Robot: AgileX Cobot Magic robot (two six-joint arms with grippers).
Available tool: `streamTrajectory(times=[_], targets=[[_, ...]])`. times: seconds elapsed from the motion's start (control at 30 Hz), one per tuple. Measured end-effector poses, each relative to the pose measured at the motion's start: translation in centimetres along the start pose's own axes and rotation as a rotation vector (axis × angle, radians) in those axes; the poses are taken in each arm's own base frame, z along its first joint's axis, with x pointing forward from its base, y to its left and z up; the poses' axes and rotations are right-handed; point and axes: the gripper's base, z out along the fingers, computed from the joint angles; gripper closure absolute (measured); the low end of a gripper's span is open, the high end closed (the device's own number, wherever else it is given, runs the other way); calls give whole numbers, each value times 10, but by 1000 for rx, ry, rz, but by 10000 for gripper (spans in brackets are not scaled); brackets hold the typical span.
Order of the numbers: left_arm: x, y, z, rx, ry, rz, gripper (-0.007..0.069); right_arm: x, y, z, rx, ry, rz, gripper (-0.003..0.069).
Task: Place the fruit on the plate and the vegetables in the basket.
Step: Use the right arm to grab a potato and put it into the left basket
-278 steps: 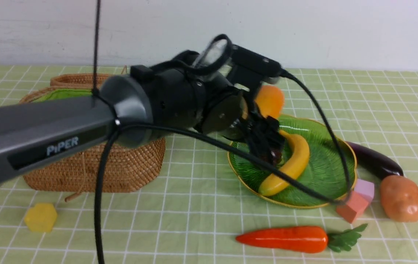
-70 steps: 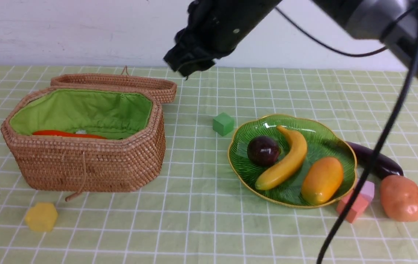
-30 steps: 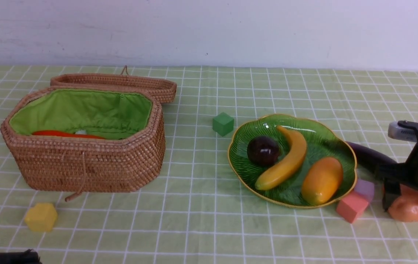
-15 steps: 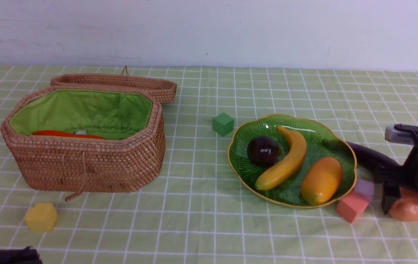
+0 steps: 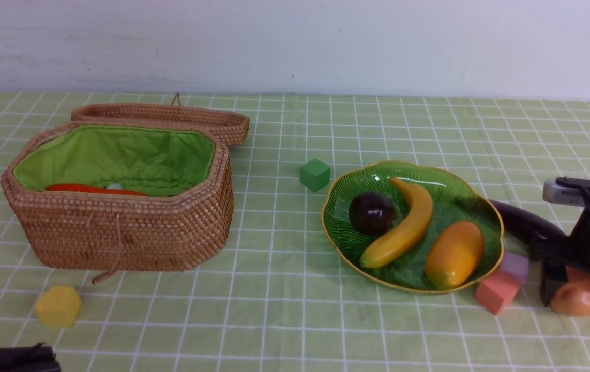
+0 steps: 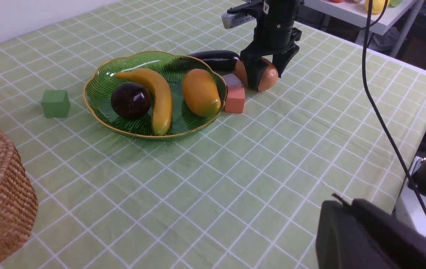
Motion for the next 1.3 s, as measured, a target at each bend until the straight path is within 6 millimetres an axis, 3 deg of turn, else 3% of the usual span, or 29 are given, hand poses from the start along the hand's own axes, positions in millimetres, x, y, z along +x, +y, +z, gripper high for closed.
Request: streamTrajectory(times=[0.13, 0.3, 0.43, 0.63, 0.67, 0.77, 0.9, 1.0, 1.03, 1.07, 1.17, 1.3], targets=[[0, 0, 0, 0, 0, 0, 601, 5, -1, -19, -7, -31, -5, 69], [0, 0, 0, 0, 0, 0, 596, 23, 0, -71, -49, -105, 3, 69], [0, 2, 0, -19, -5, 1, 596, 42, 27, -111, -157, -203, -58, 69], [-5, 16, -2, -177, -61, -34, 596, 66, 130, -182, -397, -412, -421, 70], [-6, 21, -3, -229, -75, -41, 596, 70, 155, -194, -446, -465, -502, 70], [-9, 30, -6, -332, -117, -92, 596, 78, 211, -213, -541, -572, -660, 70], [-12, 43, -12, -479, -182, -160, 596, 80, 279, -223, -638, -681, -802, 70], [-13, 53, -18, -598, -227, -215, 596, 74, 328, -211, -681, -751, -883, 70], [-13, 54, -19, -612, -229, -212, 596, 73, 330, -206, -675, -745, -887, 70], [-13, 57, -22, -653, -243, -238, 594, 70, 350, -197, -685, -774, -921, 70], [-12, 60, -25, -699, -250, -256, 589, 60, 381, -174, -699, -819, -953, 70], [-12, 61, -25, -706, -251, -264, 585, 46, 405, -143, -708, -862, -943, 70]])
